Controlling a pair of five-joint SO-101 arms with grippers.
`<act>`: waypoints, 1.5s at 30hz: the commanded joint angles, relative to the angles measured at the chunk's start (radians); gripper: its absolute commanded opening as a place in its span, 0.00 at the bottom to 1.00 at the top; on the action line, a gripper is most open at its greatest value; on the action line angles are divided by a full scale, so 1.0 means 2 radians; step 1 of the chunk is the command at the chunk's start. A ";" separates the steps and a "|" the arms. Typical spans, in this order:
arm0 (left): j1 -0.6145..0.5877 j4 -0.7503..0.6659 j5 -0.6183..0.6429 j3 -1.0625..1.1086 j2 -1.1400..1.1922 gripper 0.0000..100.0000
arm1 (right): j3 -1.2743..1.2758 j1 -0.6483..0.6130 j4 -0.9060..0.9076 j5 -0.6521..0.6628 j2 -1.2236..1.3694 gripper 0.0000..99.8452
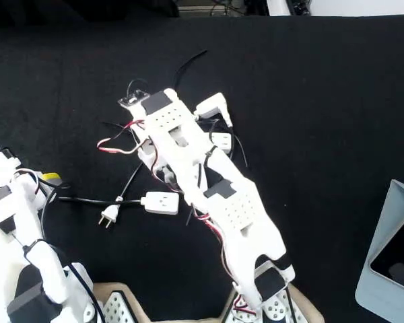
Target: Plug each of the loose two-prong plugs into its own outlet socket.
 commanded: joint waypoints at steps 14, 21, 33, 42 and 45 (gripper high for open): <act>0.007 -0.003 0.042 -0.045 -0.019 0.33 | 0.188 -0.012 -0.007 -0.043 -0.389 0.01; 0.072 0.028 0.061 -0.082 -0.020 0.33 | 0.418 -0.030 -0.141 -0.065 -0.583 0.01; 0.184 0.186 0.120 -0.244 -0.020 0.33 | 0.723 -0.061 -0.414 -0.074 -0.803 0.01; 0.264 0.199 0.118 -0.220 -0.104 0.33 | 0.793 -0.064 -0.480 -0.074 -0.813 0.01; 0.299 0.193 0.119 -0.183 -0.171 0.34 | 0.804 -0.064 -0.492 -0.075 -0.813 0.01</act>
